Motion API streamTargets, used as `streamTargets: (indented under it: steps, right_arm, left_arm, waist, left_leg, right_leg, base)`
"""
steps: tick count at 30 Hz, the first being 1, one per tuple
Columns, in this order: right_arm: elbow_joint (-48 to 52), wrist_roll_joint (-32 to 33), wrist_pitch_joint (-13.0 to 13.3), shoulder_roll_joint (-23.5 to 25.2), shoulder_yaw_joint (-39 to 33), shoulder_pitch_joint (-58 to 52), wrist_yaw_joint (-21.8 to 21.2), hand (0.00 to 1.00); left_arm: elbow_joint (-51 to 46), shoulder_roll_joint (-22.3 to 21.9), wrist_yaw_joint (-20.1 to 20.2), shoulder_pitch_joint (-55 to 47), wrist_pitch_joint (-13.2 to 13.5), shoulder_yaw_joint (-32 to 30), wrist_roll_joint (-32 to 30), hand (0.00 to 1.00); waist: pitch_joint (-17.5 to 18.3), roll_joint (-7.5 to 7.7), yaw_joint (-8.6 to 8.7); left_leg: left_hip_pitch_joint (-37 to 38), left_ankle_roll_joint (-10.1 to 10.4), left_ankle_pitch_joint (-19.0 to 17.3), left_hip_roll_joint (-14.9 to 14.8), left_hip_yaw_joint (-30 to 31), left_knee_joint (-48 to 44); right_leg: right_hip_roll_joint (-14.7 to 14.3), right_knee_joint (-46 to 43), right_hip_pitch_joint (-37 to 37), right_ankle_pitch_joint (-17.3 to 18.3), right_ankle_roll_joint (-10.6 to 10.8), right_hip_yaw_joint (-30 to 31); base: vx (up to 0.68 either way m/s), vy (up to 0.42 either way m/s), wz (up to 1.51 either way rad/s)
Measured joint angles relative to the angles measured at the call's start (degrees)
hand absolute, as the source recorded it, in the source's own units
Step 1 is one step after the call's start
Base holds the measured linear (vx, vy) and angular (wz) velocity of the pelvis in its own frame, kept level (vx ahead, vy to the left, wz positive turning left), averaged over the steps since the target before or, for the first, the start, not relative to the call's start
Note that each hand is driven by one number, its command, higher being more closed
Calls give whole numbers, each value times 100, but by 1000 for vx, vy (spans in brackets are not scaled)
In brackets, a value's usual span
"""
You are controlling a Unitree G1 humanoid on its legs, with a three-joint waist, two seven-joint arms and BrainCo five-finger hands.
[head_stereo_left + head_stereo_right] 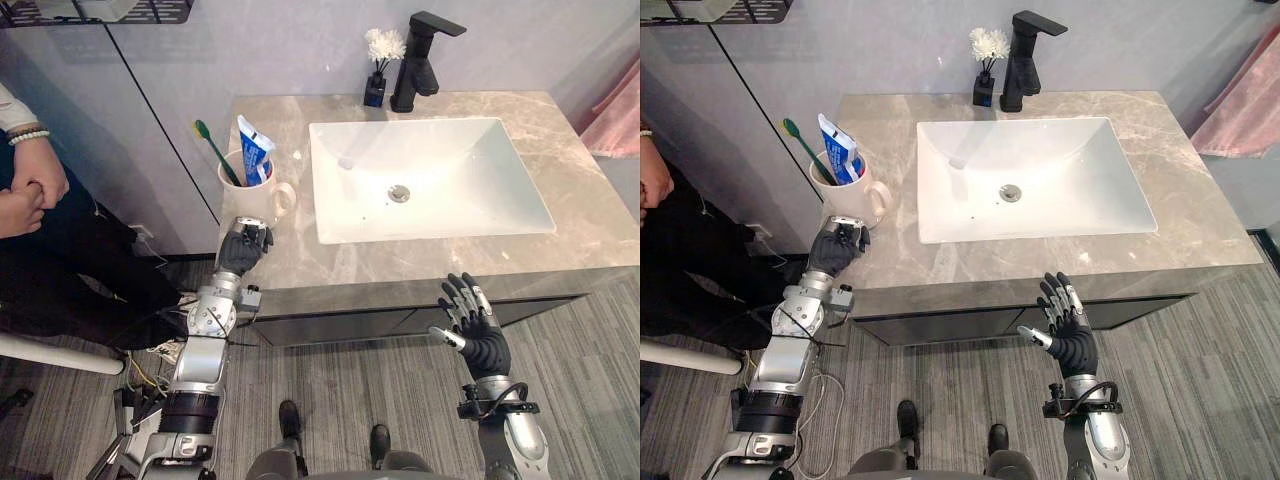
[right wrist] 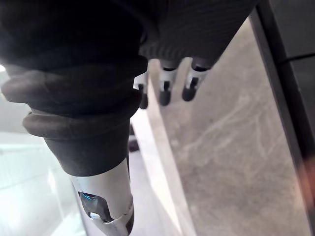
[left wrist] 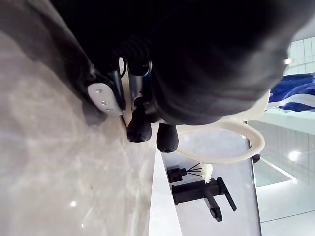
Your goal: Organize washtable
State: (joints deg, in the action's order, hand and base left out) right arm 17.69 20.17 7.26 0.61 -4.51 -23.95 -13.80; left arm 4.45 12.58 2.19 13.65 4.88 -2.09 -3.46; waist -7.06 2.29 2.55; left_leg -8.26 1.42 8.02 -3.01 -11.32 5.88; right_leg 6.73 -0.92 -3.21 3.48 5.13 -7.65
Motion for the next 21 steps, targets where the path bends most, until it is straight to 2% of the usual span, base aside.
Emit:
streamTargets:
  steps: [10, 21]
  right_arm:
    - [0, 3, 21, -115, 219, 14, 5, 0]
    - [71, 7, 122, -226, 396, 217, 125, 0]
  left_arm:
    - [366, 196, -117, 833, -54, 312, -1, 100]
    - [1448, 931, -357, 2324, -68, 451, 290, 100]
  waist:
    - [-115, 11, 21]
    - [-535, 59, 149]
  left_leg:
    - [-106, -1, 5, 11, 2, -1]
    - [-233, -18, 23, -3, -128, -32]
  right_leg:
    - [-7, -41, -89, -3, -4, 5]
    - [-23, -177, -348, -16, -20, 159]
  base:
    - [11, 3, 0]
    - [1, 9, -6]
